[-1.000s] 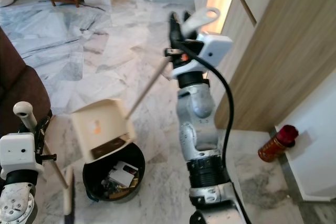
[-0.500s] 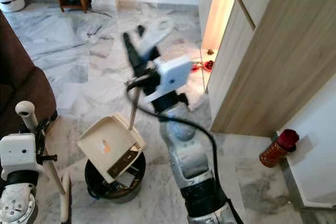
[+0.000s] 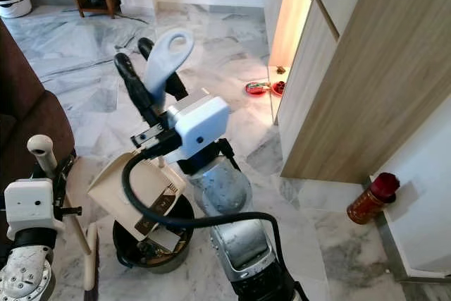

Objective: Sweep floor

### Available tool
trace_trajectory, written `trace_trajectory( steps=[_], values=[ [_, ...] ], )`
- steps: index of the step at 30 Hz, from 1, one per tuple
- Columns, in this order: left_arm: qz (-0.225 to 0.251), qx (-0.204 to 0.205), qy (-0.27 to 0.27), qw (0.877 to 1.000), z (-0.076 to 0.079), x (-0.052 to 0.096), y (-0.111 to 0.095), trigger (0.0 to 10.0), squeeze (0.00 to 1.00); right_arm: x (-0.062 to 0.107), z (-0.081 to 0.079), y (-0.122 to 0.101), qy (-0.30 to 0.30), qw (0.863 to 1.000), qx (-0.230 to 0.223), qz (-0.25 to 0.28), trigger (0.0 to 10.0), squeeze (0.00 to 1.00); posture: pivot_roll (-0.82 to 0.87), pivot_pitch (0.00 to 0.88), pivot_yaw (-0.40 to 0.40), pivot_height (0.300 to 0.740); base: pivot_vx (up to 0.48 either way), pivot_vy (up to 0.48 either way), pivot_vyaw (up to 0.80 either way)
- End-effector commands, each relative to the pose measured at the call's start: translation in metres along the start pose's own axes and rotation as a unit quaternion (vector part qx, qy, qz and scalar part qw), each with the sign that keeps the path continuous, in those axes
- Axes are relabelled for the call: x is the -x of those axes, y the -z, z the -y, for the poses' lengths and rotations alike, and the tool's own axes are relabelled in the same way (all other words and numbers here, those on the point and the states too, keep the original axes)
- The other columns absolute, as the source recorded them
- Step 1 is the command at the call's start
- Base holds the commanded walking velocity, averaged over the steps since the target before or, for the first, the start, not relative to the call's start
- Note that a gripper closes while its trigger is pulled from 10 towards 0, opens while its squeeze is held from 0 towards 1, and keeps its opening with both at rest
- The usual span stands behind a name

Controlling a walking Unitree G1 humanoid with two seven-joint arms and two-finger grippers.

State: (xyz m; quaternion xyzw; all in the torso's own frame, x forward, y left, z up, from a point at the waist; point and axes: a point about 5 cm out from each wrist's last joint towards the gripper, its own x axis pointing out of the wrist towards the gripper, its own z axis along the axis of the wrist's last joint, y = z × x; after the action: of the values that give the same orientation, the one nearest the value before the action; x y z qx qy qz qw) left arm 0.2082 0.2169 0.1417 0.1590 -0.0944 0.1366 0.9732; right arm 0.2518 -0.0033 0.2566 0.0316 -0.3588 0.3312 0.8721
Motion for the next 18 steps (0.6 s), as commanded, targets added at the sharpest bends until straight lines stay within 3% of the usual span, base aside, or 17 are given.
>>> trace_trajectory(
  steps=[1,7,18],
  values=[
    [0.027,-0.016,0.003,0.999,-0.001,-0.003,-0.007,10.0,0.00,-0.003,-0.005,-0.025,-0.014,0.997,0.028,0.066,10.0,0.00,0.09,0.096,-0.016,0.740,0.000,0.000,0.00],
    [0.028,-0.017,0.003,0.999,-0.002,-0.004,-0.007,10.0,0.00,-0.001,-0.020,-0.029,-0.074,0.991,0.078,0.083,10.0,0.00,0.08,0.099,-0.016,0.740,0.000,0.000,0.00],
    [0.027,-0.013,0.004,1.000,0.000,-0.004,-0.006,10.0,0.00,0.000,-0.029,-0.034,-0.104,0.986,0.086,0.097,10.0,0.00,0.08,0.100,-0.021,0.740,0.000,0.000,0.00]
  ],
)
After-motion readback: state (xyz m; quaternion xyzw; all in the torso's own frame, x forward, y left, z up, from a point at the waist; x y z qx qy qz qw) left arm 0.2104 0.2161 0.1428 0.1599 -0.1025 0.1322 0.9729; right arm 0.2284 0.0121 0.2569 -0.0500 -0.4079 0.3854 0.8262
